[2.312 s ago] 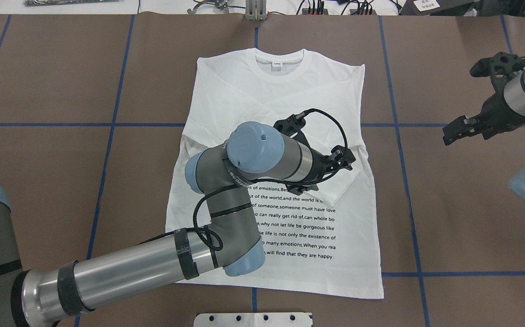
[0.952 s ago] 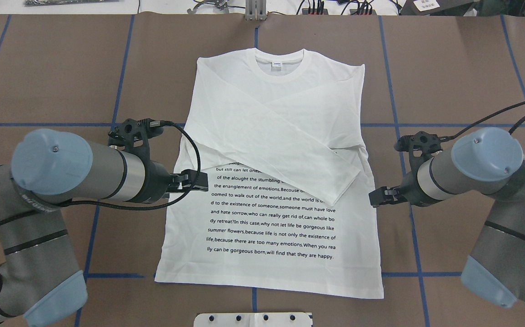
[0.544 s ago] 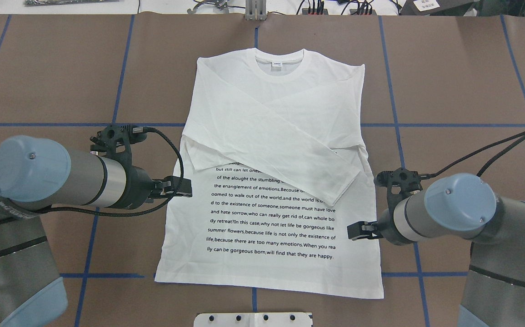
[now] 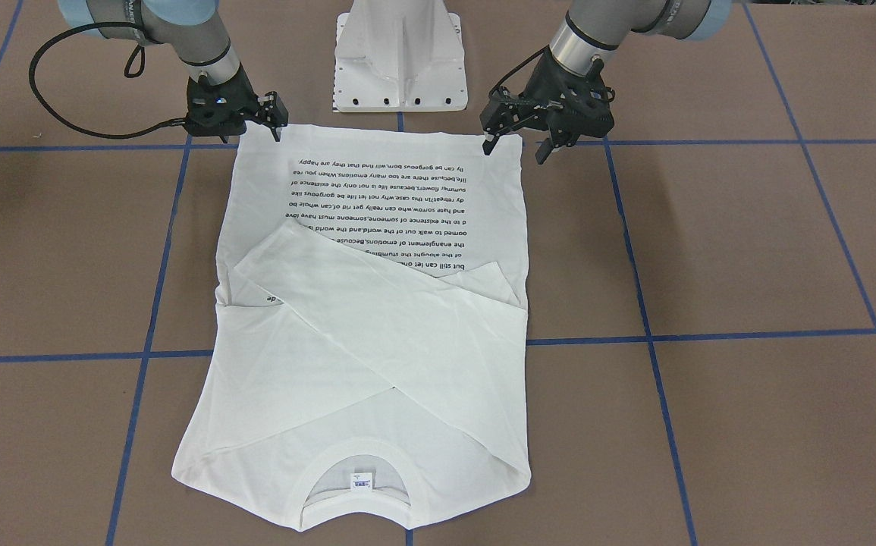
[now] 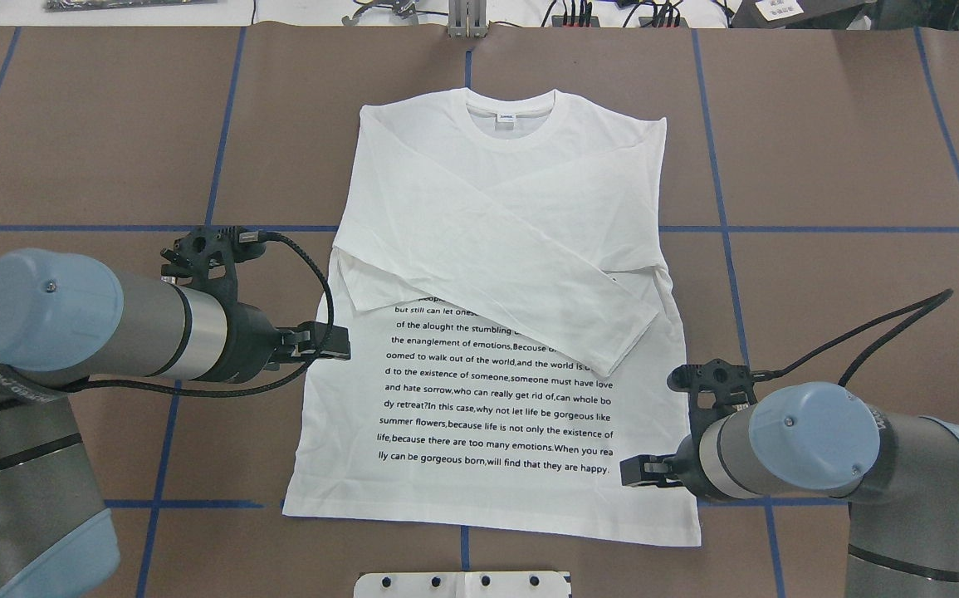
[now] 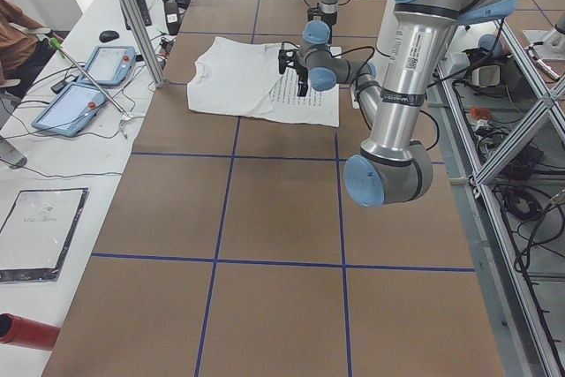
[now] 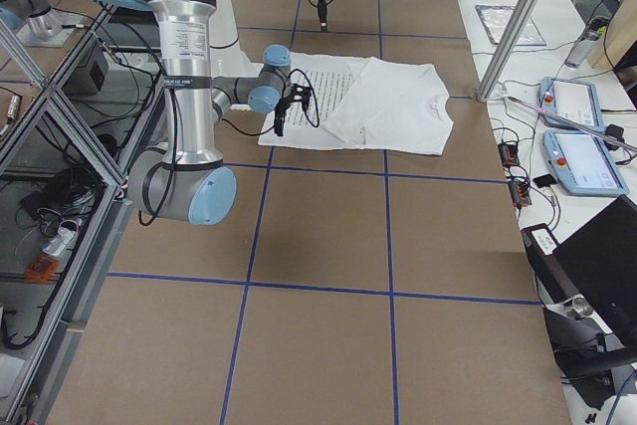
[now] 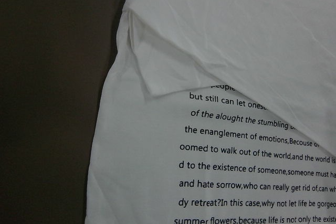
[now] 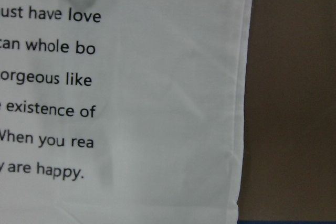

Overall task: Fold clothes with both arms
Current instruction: 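Move the right gripper to the hem corner nearest the robot while left holds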

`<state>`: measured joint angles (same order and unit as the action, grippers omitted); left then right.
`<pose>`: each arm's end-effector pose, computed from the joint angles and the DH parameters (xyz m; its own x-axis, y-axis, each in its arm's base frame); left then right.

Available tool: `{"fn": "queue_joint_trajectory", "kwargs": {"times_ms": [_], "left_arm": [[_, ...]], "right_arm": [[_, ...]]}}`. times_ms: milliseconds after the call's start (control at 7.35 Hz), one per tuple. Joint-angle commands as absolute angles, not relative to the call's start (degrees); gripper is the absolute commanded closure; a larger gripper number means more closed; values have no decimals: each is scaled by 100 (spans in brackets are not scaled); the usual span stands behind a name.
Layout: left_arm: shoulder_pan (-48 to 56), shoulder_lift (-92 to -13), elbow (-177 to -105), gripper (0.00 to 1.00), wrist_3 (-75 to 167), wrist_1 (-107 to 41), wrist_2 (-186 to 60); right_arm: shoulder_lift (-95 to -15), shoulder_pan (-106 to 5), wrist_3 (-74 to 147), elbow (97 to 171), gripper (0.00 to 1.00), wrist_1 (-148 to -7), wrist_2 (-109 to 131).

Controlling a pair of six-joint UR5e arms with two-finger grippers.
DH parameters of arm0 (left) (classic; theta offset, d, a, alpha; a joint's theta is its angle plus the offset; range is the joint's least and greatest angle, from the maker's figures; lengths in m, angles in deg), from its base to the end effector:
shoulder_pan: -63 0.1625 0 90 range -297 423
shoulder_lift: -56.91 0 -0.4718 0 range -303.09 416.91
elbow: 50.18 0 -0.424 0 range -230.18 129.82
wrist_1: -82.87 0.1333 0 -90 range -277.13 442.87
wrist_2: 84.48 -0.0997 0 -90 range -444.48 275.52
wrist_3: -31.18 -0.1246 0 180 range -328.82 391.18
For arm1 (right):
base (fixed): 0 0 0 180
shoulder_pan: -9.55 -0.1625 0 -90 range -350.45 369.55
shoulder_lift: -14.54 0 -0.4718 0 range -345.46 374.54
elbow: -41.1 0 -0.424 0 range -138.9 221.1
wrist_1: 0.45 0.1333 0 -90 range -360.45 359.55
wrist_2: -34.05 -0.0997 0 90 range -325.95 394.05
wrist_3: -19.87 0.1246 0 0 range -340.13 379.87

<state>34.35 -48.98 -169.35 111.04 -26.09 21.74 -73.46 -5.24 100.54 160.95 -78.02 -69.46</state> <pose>0.4617 -0.3645 0.2789 0.4207 -0.0372 -0.9064 0.1686 0.9850 0.0378 -0.4883 -0.2367 0.4274 0.6977 0.0212 0.7160 0.0229 0.9984 -0.0519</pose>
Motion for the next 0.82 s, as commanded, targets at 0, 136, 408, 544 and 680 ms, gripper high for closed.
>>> {"fn": "queue_joint_trajectory", "kwargs": {"times_ms": [0, 136, 408, 544, 680], "left_arm": [[3443, -4899, -16936, 1, 11107, -2611, 2169], [3443, -4899, -16936, 1, 11107, -2602, 2169], [3443, -4908, -16936, 1, 11107, -2611, 2169], [3443, -4908, -16936, 1, 11107, -2611, 2169], [3434, -4899, -16936, 1, 11107, -2602, 2169]], "right_arm": [[-7423, -347, 10230, 16072, 6, -7806, -6948], [-7406, -276, 10240, 16063, 8, -7815, -6949], [-7405, -231, 10240, 15975, 18, -7815, -6957], [-7423, -231, 10240, 15958, 20, -7815, -6975], [-7423, -222, 10240, 15966, 22, -7815, -7001]]}}
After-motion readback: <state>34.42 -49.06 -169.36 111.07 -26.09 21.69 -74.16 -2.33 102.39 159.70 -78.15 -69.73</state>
